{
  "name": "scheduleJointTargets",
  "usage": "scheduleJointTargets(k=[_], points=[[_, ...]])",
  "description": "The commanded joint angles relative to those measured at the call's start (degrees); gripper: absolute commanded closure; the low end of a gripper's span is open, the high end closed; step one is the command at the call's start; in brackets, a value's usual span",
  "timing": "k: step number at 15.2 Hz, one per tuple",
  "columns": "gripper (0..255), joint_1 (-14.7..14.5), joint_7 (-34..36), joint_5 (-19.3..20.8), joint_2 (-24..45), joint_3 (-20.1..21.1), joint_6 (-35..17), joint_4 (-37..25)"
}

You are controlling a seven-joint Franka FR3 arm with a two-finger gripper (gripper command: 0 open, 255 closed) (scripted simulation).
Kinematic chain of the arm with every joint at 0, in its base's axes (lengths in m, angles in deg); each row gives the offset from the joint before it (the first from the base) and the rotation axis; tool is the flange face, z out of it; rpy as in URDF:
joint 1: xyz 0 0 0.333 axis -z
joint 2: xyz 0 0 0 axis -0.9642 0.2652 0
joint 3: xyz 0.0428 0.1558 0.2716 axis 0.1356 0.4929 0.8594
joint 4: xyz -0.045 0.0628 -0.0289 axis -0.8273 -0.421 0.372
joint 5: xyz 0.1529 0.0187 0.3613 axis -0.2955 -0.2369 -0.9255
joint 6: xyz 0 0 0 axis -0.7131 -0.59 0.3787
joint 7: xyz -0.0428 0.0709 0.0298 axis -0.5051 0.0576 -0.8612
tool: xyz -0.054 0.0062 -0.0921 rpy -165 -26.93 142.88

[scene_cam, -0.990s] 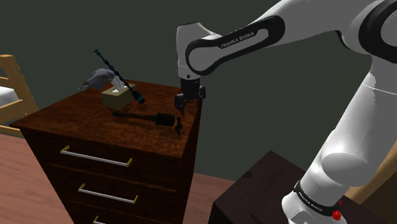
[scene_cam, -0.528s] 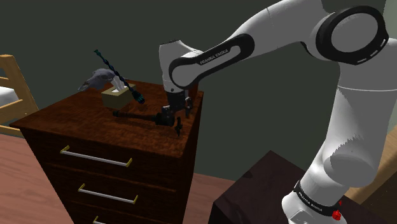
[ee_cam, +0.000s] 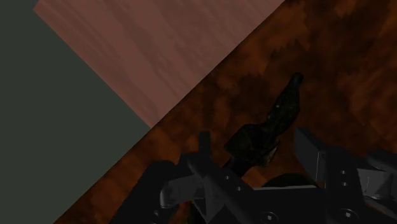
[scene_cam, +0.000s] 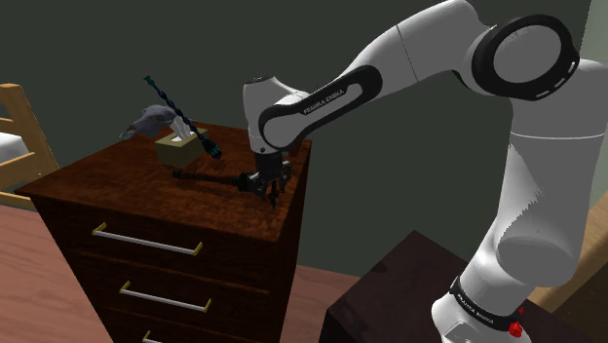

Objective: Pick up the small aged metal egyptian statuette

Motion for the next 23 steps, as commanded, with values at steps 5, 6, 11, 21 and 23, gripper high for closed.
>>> scheduleJointTargets(k=[5,6,11,21,23], points=[[255,0.0,0.2,0.1,-0.1,0.0,-0.5,0.8],[255,0.0,0.2,0.0,-0.3,0.0,-0.6,1.0],[255,0.1,-0.3,-0.3,-0.6,0.1,1.3,-0.5],[255,0.4,-1.9,-2.1,-4.0,0.6,7.9,-4.1],[255,0.5,-2.2,-2.4,-4.5,0.7,9.2,-5.0]])
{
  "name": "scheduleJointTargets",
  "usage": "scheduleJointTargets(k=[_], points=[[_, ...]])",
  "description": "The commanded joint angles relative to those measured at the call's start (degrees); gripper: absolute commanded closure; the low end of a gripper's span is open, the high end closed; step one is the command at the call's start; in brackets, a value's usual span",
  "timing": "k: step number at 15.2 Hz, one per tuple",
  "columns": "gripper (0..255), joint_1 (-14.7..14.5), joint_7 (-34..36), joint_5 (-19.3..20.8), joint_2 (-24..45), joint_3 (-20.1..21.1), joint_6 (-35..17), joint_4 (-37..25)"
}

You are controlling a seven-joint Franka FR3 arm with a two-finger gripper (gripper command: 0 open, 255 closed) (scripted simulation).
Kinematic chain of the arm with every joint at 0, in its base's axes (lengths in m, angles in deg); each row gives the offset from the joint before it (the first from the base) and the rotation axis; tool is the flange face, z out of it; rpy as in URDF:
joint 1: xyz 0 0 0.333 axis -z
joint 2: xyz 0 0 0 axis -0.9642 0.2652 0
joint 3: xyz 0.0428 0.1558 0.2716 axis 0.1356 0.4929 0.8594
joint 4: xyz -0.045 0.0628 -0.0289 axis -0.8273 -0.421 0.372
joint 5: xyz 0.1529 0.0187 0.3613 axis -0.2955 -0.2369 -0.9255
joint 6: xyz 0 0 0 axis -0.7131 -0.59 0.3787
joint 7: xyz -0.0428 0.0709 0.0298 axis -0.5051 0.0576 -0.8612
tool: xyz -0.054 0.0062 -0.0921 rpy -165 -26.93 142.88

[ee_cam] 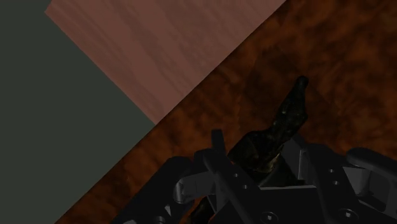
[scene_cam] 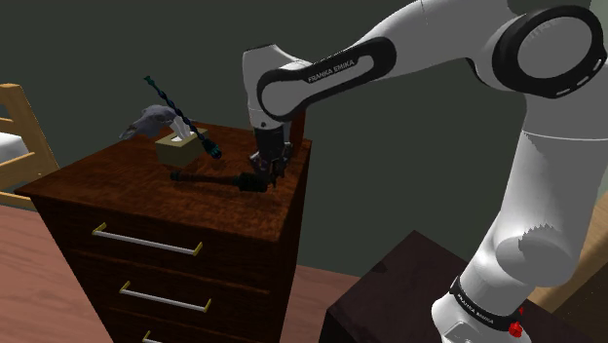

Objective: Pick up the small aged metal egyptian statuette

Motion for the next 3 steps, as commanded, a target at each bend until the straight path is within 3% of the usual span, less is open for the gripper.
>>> scheduleJointTargets(k=[1,3], points=[[255,0.1,-0.3,-0.3,-0.5,0.0,1.4,-1.0],[255,0.1,-0.3,-0.3,-0.5,0.1,1.5,-1.1]])
